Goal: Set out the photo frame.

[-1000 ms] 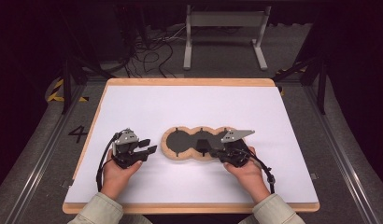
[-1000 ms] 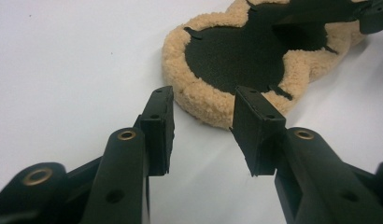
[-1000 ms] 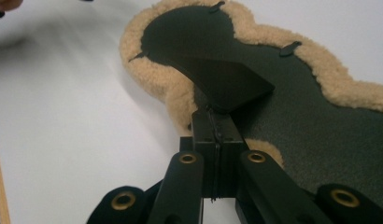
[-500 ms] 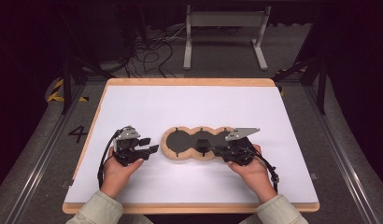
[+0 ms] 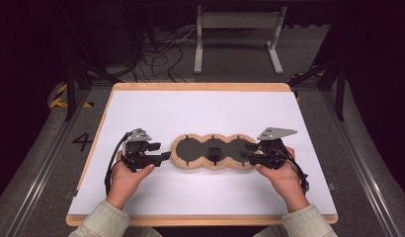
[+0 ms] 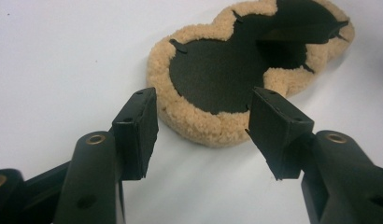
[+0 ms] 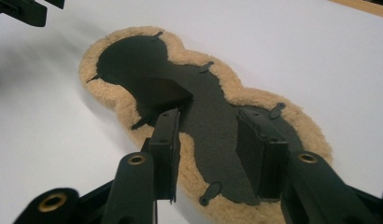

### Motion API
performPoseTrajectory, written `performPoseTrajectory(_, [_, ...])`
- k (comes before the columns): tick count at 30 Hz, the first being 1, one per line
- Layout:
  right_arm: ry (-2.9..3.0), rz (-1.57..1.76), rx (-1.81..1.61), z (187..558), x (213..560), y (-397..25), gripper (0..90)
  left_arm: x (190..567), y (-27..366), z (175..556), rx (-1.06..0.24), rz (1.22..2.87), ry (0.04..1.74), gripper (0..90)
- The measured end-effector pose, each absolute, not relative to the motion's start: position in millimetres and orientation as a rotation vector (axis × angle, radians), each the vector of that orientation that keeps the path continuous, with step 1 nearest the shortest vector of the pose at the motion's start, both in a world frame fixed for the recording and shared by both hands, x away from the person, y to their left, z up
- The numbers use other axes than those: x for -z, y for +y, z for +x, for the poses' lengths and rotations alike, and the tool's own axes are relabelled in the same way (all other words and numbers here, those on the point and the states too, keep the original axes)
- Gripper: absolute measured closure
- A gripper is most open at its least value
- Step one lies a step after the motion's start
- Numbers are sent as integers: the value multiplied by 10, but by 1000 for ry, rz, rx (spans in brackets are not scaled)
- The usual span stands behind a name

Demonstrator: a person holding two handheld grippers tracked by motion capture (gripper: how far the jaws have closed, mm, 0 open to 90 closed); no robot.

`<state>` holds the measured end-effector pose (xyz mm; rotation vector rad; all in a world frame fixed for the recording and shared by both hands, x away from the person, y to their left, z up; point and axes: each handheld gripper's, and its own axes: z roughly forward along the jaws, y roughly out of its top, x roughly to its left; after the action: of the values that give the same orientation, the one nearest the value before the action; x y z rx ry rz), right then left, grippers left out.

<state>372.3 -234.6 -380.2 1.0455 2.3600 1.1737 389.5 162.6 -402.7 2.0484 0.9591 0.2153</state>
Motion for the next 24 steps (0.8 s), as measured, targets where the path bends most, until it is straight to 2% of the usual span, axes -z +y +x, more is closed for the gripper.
performPoseTrajectory(7, [2350, 1074, -1183, 3756, 3796, -2403, 545, 4056, 1574, 4038, -188, 2013, 1012, 386])
performPoseTrajectory(10, [2350, 1076, -1194, 3787, 3807, -2445, 463, 4075, 1564, 4093, -170, 2003, 1031, 359])
performPoseTrajectory(14, [2346, 1092, -1201, 3830, 3838, -2499, 310, 4139, 1542, 4172, -146, 2004, 1074, 310])
performPoseTrajectory(24, [2343, 1185, -1168, 3893, 3949, -2697, 292, 4268, 1498, 4220, -91, 2038, 1066, 290])
